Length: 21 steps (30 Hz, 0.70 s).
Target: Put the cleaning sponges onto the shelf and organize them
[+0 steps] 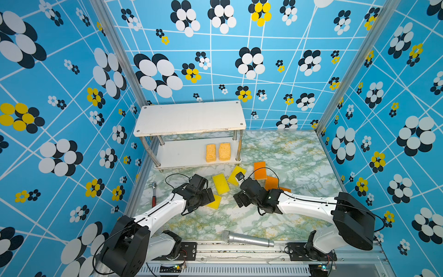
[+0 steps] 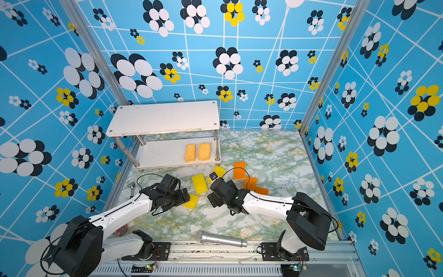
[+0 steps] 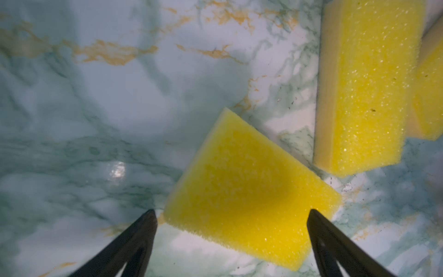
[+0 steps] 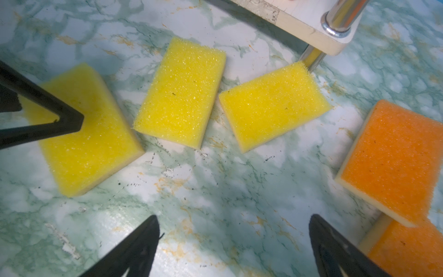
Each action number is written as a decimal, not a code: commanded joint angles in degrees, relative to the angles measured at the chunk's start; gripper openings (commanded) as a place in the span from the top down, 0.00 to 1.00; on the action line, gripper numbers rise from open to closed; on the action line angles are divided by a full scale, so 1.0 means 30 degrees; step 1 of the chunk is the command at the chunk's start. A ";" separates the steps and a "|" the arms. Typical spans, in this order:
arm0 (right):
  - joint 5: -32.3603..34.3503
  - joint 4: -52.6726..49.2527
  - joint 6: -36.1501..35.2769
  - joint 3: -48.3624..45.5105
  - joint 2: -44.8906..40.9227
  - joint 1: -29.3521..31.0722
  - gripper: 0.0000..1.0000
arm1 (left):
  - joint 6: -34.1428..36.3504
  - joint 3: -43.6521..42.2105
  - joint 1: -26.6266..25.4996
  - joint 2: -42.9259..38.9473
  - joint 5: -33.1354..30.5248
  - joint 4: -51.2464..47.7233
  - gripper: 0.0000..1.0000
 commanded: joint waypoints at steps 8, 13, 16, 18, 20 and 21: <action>0.0455 -0.0172 -0.0112 -0.0038 -0.0147 -0.0036 0.01 | 0.0337 0.0150 0.0155 0.0143 0.0681 0.0671 0.01; 0.0317 -0.0473 -0.0202 0.0381 0.0410 -0.0024 0.01 | -0.0048 -0.0443 0.0184 -0.0505 0.0366 0.0843 0.01; 0.0164 -0.0550 -0.0287 0.0513 0.0618 -0.0019 0.01 | -0.0093 -0.0358 0.0184 -0.0397 0.0374 0.0920 0.01; 0.0111 -0.0654 -0.0318 0.0573 0.0739 -0.0034 0.01 | -0.0091 -0.0275 0.0185 -0.0283 0.0381 0.1059 0.01; -0.0031 -0.0783 -0.0297 0.0694 0.1006 -0.0020 0.01 | -0.0078 -0.0152 0.0181 -0.0111 0.0343 0.1306 0.01; -0.0191 -0.0829 -0.0247 0.0821 0.1241 -0.0019 0.01 | -0.0079 -0.0071 0.0213 0.0034 0.0323 0.1519 0.01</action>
